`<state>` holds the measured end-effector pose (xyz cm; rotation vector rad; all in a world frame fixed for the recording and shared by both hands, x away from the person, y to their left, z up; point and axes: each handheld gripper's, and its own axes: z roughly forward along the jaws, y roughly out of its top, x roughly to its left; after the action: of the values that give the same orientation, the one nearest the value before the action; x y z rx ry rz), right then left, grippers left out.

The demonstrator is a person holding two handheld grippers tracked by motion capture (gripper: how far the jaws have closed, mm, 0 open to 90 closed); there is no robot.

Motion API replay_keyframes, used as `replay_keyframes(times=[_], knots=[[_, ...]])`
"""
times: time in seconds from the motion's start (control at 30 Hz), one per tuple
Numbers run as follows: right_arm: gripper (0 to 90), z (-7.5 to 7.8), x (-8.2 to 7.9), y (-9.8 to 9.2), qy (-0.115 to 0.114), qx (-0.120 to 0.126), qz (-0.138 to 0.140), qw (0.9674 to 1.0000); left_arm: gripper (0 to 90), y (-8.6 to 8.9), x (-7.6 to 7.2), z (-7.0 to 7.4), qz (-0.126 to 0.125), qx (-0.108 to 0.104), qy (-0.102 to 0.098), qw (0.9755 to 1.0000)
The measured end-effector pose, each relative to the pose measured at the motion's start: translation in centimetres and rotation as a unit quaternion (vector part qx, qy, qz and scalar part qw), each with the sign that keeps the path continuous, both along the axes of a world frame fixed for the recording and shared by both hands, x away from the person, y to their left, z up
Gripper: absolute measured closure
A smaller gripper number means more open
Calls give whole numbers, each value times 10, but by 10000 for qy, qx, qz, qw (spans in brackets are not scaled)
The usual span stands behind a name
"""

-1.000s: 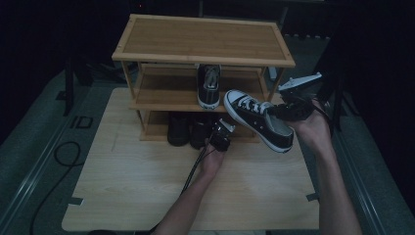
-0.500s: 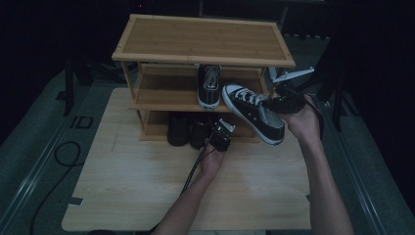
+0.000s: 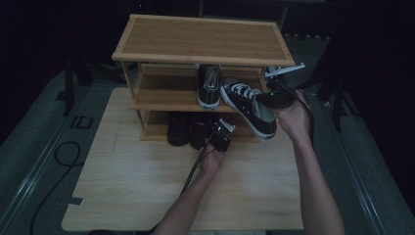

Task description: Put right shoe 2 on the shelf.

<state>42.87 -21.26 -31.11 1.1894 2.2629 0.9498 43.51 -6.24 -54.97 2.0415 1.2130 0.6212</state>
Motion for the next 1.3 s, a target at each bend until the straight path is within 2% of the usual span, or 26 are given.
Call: replay_keyframes(times=[0.43, 0.73, 1.3], knots=[[879, -1, 3, 3, -126, 170, -322, 9993, 900, 0, 0, 0, 20, -6, 4, 10000], [879, -6, 8, 11, -187, 138, -501, 9985, 900, 0, 0, 0, 20, -8, 9, 10000], [873, -8, 10, 16, -249, 239, -637, 9974, 900, 0, 0, 0, 27, -1, 10, 10000]])
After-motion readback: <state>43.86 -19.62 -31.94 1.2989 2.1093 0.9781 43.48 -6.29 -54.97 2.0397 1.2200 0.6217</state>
